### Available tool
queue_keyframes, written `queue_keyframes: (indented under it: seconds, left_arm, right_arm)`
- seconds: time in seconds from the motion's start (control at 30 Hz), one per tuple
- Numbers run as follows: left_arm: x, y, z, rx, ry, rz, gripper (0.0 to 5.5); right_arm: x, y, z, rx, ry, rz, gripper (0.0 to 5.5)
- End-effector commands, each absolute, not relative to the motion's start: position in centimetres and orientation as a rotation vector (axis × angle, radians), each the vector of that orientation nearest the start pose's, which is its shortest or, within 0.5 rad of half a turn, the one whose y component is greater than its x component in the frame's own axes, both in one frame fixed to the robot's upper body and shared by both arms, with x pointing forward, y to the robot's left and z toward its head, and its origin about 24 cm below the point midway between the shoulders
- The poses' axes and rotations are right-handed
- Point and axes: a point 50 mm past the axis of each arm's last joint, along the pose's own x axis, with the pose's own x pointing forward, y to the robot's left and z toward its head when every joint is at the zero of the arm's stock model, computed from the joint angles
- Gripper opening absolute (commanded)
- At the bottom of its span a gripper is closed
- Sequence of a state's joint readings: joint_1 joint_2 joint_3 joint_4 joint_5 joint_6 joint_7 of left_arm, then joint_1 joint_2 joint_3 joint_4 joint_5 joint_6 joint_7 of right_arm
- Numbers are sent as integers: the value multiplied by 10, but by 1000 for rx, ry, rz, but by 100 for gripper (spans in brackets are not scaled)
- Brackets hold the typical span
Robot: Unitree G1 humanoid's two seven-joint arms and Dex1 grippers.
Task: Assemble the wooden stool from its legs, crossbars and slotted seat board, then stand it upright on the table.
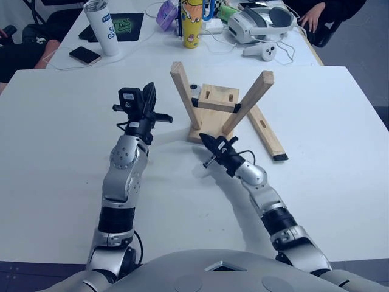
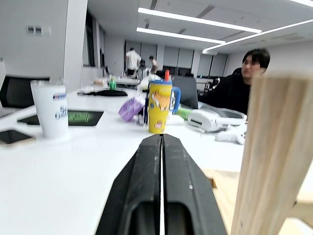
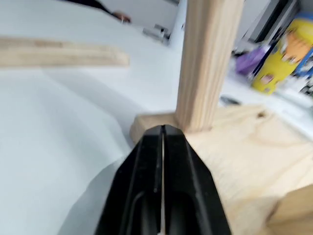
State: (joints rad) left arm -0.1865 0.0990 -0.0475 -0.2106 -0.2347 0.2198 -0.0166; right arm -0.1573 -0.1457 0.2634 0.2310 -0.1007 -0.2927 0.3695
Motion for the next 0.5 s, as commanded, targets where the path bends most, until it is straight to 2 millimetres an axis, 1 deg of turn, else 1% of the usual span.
queue_keyframes:
  seconds: [0.03,0.07,0.1,0.13,0.2,0.27,0.3,0.33,0.37,0.4,0.47,0.5]
  left_arm:
    - [276,137,116,-140,-169,-142,3]
    - [276,137,115,-146,-162,-143,3]
    - [276,136,113,-152,-150,-145,3]
    - [275,136,111,-159,-144,-145,3]
    - [278,135,110,-163,-138,-144,3]
    - [284,139,115,-165,-163,-113,3]
    - [288,141,118,-174,-184,-91,3]
    - [294,144,121,-212,-196,-51,3]
    - [299,148,124,-232,-210,-12,3]
    - [303,149,129,-223,-240,9,3]
    - [306,144,144,-165,-328,-6,3]
    - [306,140,150,-163,-358,-32,3]
  right_arm:
    - [227,-72,58,-257,-179,724,0]
    - [221,-75,58,-245,-155,694,0]
    - [216,-84,55,-234,-118,623,0]
    - [212,-102,53,-229,-87,499,0]
    - [203,-134,49,-259,-36,346,0]
    - [205,-166,56,-248,-41,130,0]
    - [209,-182,64,-236,-63,-20,0]
    - [214,-194,72,-228,-88,-139,0]
    - [220,-199,79,-229,-109,-203,0]
    - [226,-200,86,-217,-131,-234,0]
    - [236,-197,100,-203,-184,-273,0]
    - [239,-197,109,-197,-212,-302,0]
